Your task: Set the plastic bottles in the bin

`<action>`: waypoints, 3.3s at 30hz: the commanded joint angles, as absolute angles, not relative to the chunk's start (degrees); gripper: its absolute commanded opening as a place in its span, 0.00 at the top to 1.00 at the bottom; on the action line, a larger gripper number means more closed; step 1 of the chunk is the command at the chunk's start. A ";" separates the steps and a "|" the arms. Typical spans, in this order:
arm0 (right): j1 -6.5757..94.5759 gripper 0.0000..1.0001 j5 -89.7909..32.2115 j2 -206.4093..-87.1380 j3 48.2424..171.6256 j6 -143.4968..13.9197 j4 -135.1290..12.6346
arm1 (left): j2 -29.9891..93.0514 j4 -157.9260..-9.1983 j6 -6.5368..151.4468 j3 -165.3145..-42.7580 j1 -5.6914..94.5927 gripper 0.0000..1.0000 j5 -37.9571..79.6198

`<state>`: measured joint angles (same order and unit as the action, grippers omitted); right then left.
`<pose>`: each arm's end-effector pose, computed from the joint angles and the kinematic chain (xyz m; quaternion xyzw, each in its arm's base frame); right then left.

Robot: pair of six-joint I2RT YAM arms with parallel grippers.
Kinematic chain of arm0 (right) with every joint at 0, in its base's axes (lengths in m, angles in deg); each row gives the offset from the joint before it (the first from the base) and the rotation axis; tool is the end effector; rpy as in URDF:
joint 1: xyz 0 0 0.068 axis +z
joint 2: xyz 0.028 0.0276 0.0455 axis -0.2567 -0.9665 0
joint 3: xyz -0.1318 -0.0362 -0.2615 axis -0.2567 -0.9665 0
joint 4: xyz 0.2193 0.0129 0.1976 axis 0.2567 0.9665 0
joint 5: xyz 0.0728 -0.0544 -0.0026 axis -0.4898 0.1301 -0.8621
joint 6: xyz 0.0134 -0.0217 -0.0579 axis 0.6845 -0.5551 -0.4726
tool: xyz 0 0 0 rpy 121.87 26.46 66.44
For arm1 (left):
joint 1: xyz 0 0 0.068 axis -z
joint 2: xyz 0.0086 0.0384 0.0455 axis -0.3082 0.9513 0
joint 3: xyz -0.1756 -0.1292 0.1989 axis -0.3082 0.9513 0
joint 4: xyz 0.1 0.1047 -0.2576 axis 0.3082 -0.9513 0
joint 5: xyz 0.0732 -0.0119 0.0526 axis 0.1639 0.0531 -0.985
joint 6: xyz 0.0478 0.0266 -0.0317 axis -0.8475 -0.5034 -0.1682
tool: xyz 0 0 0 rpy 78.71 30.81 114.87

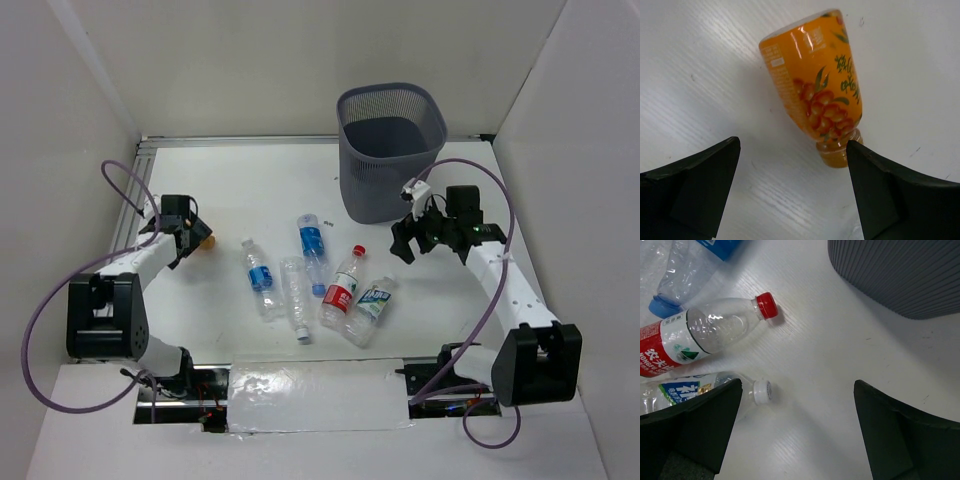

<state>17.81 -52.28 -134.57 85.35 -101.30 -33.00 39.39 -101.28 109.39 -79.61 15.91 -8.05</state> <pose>0.2801 0.0394 0.2681 -0.3466 0.8314 0.1603 0.4037 0.3241 0.0287 0.1910 -0.4500 0.8135 0.0260 0.3674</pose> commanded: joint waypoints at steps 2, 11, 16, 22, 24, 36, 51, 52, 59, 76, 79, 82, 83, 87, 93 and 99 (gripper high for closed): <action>19.09 0.01 -52.79 -130.91 85.01 -103.07 -31.08 | 42.07 -93.75 110.44 -85.20 14.87 0.00 -8.00; 18.56 0.01 -53.84 -131.44 85.53 -104.29 -28.80 | 51.38 -94.80 113.60 -89.43 13.29 0.00 -6.50; 18.56 0.01 -55.86 -132.05 87.64 -106.58 -26.87 | 53.33 -95.42 115.54 -88.74 13.29 0.00 -6.50; 19.18 0.02 -57.00 -132.05 87.65 -109.04 -26.25 | 56.06 -96.65 113.70 -90.48 12.06 0.40 -5.10; 19.80 0.07 -57.79 -132.05 87.65 -109.57 -26.25 | 54.40 -96.65 112.47 -90.49 12.06 0.57 -3.52; 21.37 0.89 -62.02 -124.40 80.27 -113.52 -30.11 | 34.35 -84.19 105.70 -101.02 29.36 0.97 22.66; 22.43 0.54 -60.44 -120.19 77.01 -115.02 -29.50 | 77.84 -85.84 105.08 -167.65 48.62 0.90 25.33; 22.43 0.49 -59.91 -119.66 77.01 -115.02 -29.50 | 80.03 -85.84 105.61 -167.66 49.23 0.76 22.88; 22.96 0.32 -59.91 -117.99 75.88 -116.15 -29.50 | 85.58 -86.90 104.03 -173.01 50.91 0.00 16.17; 22.96 0.00 -68.35 -123.51 69.10 -190.57 -6.48 | 51.79 -99.88 97.09 -140.16 50.91 0.00 11.90; 24.18 0.00 -67.82 -128.88 69.72 -193.51 -8.39 | 37.85 -106.57 97.09 -120.91 50.91 0.00 5.39; 26.46 0.00 -66.51 -130.64 70.25 -193.51 -12.79 | 28.05 -109.65 99.62 -108.11 50.91 0.00 0.81; 27.34 0.00 -65.98 -132.38 70.25 -193.51 -13.32 | 22.71 -110.44 100.51 -101.46 50.30 0.00 0.01; 32.44 0.00 -63.43 -136.44 70.86 -193.51 -16.65 | 13.29 -116.06 106.57 -89.63 48.98 0.00 -0.53; 38.33 0.00 -60.96 -140.04 70.16 -191.31 -23.26 | 3.86 -119.50 115.01 -75.93 48.98 0.00 -1.05; 41.15 0.19 -60.17 -143.30 70.16 -189.21 -23.87 | 2.17 -120.12 116.33 -73.00 48.98 0.00 0.00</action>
